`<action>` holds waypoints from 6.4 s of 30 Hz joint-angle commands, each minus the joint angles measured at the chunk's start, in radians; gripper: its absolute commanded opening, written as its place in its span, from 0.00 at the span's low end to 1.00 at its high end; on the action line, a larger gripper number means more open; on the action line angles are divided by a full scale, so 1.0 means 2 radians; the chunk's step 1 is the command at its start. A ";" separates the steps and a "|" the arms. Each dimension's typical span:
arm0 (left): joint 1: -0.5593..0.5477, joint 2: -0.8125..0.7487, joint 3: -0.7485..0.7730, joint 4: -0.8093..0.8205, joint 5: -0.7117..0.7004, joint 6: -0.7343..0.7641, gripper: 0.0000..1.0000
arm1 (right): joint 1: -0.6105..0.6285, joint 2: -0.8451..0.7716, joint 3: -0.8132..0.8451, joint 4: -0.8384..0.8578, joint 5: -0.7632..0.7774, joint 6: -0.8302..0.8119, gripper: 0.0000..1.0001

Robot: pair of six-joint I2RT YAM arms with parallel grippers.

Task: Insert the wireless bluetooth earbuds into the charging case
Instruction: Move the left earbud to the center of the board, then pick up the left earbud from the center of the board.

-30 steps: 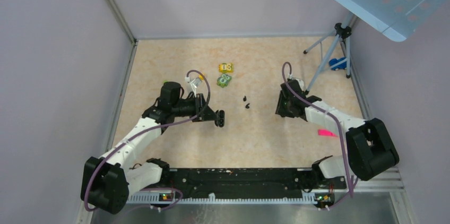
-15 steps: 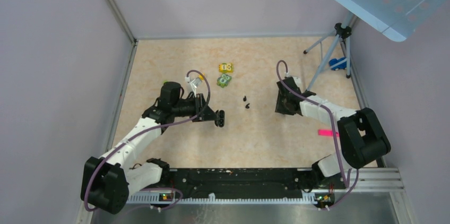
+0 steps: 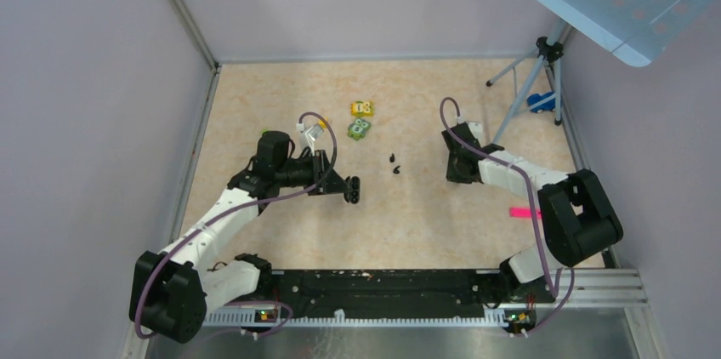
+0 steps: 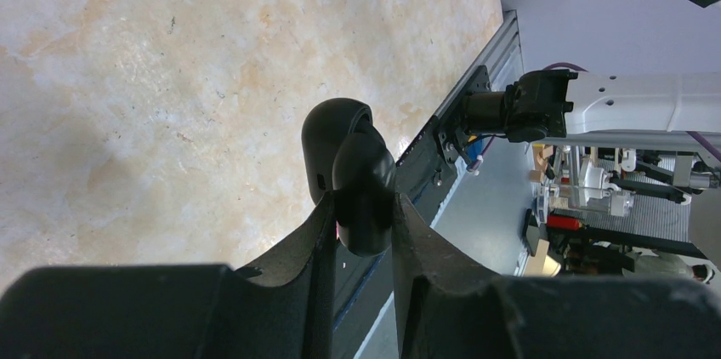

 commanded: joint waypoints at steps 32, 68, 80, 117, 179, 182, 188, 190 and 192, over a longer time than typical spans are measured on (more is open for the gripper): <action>0.000 -0.030 -0.004 0.002 -0.004 0.001 0.00 | 0.148 -0.051 -0.003 -0.008 -0.100 -0.068 0.01; 0.000 -0.022 -0.010 0.021 0.008 -0.012 0.00 | 0.163 -0.188 -0.114 -0.014 0.032 0.252 0.40; 0.000 -0.034 -0.024 0.027 0.003 -0.019 0.00 | 0.163 -0.160 -0.139 0.036 0.000 0.259 0.34; 0.000 -0.027 -0.030 0.031 0.001 -0.019 0.00 | 0.163 -0.130 -0.151 0.107 -0.046 0.234 0.25; 0.000 -0.075 -0.057 0.145 0.039 -0.042 0.00 | 0.283 -0.236 -0.096 0.200 0.013 0.151 0.00; 0.000 -0.070 -0.052 0.146 0.045 -0.038 0.00 | 0.317 -0.239 -0.091 0.240 0.022 0.124 0.00; 0.000 -0.061 -0.042 0.148 0.041 -0.045 0.00 | 0.347 -0.235 -0.081 0.266 0.024 0.083 0.00; 0.000 -0.057 -0.039 0.148 0.038 -0.047 0.00 | 0.347 -0.240 -0.083 0.264 0.026 0.077 0.00; 0.000 -0.052 -0.036 0.143 0.038 -0.046 0.00 | 0.347 -0.246 -0.083 0.256 0.021 0.068 0.00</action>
